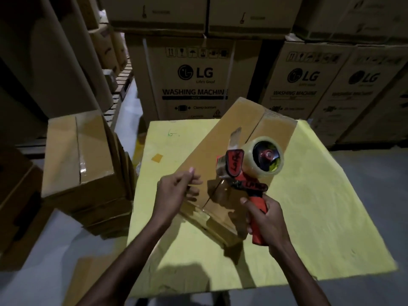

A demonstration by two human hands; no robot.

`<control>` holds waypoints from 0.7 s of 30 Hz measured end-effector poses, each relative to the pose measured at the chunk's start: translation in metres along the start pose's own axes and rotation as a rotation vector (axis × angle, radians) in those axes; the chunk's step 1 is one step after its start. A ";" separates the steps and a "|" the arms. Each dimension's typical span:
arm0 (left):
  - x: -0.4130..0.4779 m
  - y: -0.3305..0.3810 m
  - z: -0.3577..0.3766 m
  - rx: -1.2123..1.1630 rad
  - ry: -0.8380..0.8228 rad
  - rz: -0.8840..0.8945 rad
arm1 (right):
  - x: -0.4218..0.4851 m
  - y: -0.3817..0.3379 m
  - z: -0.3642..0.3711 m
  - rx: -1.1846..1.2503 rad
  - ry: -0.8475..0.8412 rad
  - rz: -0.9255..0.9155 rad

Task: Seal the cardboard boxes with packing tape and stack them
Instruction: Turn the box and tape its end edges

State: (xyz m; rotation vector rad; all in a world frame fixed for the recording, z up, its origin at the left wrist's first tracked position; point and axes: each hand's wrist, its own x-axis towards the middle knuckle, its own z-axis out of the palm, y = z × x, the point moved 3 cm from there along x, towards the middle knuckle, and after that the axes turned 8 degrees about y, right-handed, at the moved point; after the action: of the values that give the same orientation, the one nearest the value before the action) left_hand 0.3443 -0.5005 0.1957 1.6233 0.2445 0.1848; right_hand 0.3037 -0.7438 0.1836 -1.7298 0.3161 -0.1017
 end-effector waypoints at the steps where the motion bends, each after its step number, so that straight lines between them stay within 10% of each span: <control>1: 0.001 0.009 -0.002 -0.049 -0.008 -0.099 | -0.005 -0.001 0.003 -0.027 -0.016 -0.031; 21: -0.019 0.009 -0.030 -0.265 -0.061 -0.531 | -0.014 -0.024 0.005 -0.713 0.083 -0.817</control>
State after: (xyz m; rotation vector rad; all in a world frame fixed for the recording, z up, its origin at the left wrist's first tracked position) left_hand 0.3185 -0.4778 0.2075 1.2507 0.5692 -0.2305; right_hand 0.2956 -0.7320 0.2078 -2.4751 -0.3663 -0.7257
